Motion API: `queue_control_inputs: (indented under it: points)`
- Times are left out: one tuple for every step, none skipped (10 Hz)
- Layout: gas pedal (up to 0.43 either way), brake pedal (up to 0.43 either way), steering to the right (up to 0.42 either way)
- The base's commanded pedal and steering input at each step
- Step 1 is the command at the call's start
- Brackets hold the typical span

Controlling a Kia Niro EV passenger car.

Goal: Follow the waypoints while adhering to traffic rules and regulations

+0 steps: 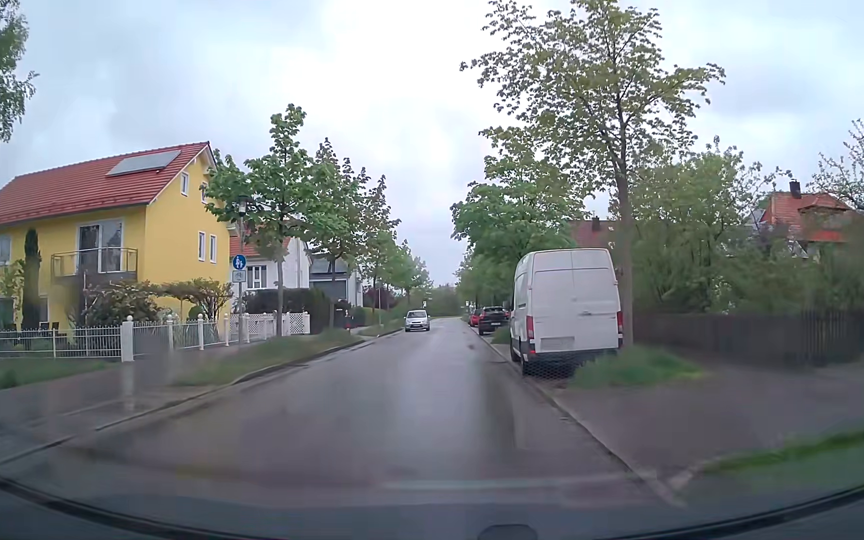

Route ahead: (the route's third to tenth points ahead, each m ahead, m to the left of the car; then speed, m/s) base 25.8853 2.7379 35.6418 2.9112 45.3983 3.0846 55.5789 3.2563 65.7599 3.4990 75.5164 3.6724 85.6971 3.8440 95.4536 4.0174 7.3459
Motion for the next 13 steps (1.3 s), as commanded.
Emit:
queue_control_inputs:
  points:
    - [0.098,0.0,-0.003]
    - [0.098,0.0,-0.003]
    - [0.098,0.0,-0.004]
    - [0.098,0.0,-0.005]
    - [0.098,0.0,-0.006]
    - [0.098,0.0,-0.008]
    - [0.098,0.0,-0.01]
    - [0.098,0.0,-0.014]
    - [0.098,0.0,-0.02]
    - [0.098,0.0,-0.025]
    - [0.098,0.0,-0.024]
    - [0.098,0.0,-0.019]
    - [0.098,0.0,-0.012]
